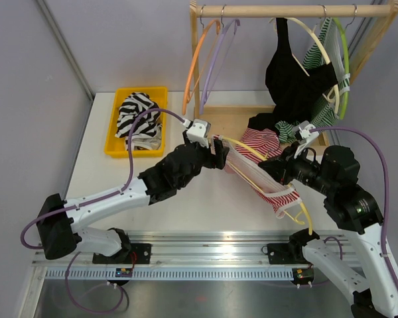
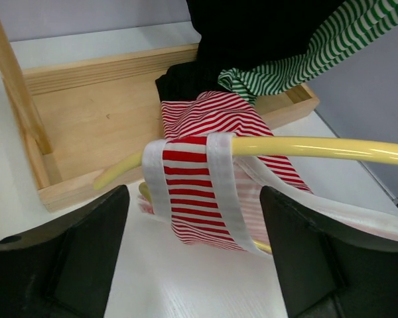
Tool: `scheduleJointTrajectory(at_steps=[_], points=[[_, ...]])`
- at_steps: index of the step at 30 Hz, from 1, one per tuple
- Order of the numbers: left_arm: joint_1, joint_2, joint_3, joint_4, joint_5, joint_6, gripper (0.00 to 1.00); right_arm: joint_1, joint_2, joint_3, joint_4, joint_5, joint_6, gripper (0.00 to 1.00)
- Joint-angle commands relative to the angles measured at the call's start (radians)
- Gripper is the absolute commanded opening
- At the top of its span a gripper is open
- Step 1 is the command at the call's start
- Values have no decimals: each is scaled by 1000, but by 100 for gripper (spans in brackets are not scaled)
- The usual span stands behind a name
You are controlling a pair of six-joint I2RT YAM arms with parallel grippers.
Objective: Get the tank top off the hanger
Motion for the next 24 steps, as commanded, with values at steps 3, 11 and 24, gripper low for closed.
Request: scheduleJointTrajectory(at_steps=[3,11,24], points=[[-1,27,60,71,-76,32,61,10,-12,1,80,-41,14,0],[-1,18,56,43,-93,25,6,10,-8,-11,80,-13,16,0],[109,-114,-61,-12,-167,-93,0,12,4,-2,53,24,14,0]])
